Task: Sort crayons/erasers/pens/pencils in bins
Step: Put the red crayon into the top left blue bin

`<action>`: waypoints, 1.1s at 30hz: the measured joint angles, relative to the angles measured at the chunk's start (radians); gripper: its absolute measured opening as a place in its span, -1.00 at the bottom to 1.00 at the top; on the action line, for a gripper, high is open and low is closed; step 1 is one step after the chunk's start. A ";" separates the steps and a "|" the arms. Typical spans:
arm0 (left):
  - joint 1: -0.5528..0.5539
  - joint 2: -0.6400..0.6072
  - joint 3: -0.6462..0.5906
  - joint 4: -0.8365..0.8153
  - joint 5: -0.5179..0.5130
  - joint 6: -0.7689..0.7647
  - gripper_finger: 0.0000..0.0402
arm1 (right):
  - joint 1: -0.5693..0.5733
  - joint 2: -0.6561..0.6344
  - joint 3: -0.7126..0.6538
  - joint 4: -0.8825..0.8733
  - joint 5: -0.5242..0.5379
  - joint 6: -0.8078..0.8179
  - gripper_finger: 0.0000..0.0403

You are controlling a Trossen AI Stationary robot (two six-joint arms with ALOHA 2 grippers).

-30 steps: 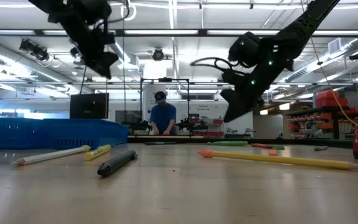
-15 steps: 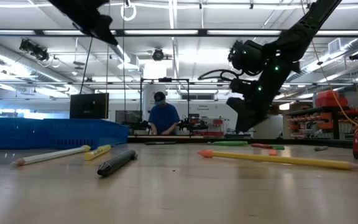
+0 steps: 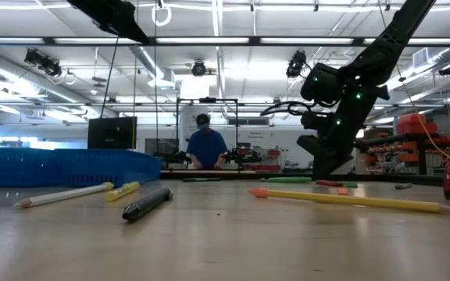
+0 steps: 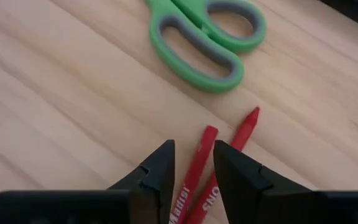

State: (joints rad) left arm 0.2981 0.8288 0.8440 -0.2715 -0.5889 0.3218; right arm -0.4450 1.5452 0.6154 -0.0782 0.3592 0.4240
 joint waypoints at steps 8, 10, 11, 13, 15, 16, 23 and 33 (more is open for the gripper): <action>0.000 0.000 0.000 -0.001 0.000 0.000 -0.14 | -0.021 0.000 -0.035 0.014 -0.014 0.007 -0.44; 0.000 0.000 0.000 -0.001 0.000 -0.001 -0.14 | -0.026 -0.001 -0.038 0.017 -0.029 0.008 -0.44; 0.000 0.000 0.000 -0.001 0.000 -0.001 -0.14 | -0.026 -0.001 -0.038 0.017 -0.037 0.008 -0.44; 0.000 0.000 0.000 -0.001 0.000 -0.001 -0.14 | -0.025 -0.002 -0.038 0.017 -0.046 0.008 -0.44; 0.000 0.000 0.000 -0.001 0.000 -0.003 -0.14 | -0.021 -0.002 -0.038 0.017 -0.048 0.010 -0.44; 0.000 0.000 0.000 -0.001 0.000 -0.003 -0.14 | -0.019 -0.002 -0.038 0.017 -0.048 0.012 -0.44; 0.000 0.000 0.000 -0.002 0.000 -0.004 -0.14 | -0.018 -0.002 -0.038 0.018 -0.061 -0.013 -0.55; 0.000 0.000 0.000 -0.005 0.000 -0.013 -0.14 | -0.017 -0.002 -0.038 0.031 -0.074 -0.113 -0.92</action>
State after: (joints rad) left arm 0.2985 0.8284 0.8440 -0.2761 -0.5892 0.3090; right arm -0.4622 1.5429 0.5777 -0.0468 0.2855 0.3109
